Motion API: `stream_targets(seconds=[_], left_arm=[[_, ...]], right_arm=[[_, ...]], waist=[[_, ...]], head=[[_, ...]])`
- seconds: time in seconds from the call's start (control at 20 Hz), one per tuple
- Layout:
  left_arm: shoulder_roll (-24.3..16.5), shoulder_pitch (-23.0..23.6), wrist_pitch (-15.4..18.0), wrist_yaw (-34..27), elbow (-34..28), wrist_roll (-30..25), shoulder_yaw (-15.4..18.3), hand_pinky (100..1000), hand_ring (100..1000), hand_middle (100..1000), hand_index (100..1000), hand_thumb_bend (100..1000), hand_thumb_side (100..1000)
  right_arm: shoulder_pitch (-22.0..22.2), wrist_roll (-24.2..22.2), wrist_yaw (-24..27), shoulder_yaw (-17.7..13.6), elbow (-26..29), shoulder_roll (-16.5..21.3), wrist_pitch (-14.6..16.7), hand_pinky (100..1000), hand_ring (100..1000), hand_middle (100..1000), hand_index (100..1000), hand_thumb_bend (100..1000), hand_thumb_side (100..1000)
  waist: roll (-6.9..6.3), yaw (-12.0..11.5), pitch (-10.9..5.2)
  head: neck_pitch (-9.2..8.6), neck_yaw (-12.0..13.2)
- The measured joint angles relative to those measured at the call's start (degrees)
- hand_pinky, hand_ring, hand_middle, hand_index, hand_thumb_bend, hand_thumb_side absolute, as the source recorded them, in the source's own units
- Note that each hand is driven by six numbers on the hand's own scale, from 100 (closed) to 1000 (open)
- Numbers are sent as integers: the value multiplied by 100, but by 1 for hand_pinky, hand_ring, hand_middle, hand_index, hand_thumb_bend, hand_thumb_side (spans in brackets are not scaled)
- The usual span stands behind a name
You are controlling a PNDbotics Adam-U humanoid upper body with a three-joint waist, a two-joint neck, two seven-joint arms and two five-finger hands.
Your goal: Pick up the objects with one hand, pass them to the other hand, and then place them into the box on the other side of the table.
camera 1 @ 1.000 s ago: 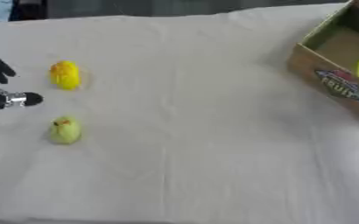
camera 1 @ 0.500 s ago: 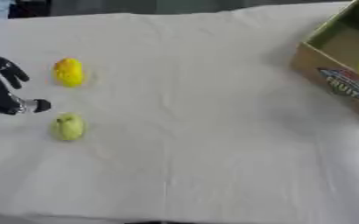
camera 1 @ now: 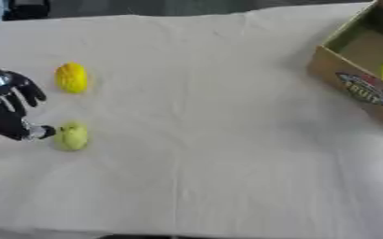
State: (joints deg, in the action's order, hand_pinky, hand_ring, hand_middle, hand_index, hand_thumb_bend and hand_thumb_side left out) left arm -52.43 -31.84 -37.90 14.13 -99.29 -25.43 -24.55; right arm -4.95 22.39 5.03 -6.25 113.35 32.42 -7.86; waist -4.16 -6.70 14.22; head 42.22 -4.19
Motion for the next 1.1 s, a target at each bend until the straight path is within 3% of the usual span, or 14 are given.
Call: stream_targets(seconds=[0.55,1.1], left_arm=[[577,-71,16,975,446,-85,-139,519,535,563,674,539,100],[962,-99,207,1548,872,-303,-282,512,528,558,665,522,100]], right_arm=[[48,-33,-8,36,0,-2,-67,1000,909,938,1000,100,530],[70,-46,-16,69,0,-2,-97,1000,908,938,1000,100,531]], waist=[[-66,-16,-83],[-99,-34,-151]], head=[[87,200],[150,223]])
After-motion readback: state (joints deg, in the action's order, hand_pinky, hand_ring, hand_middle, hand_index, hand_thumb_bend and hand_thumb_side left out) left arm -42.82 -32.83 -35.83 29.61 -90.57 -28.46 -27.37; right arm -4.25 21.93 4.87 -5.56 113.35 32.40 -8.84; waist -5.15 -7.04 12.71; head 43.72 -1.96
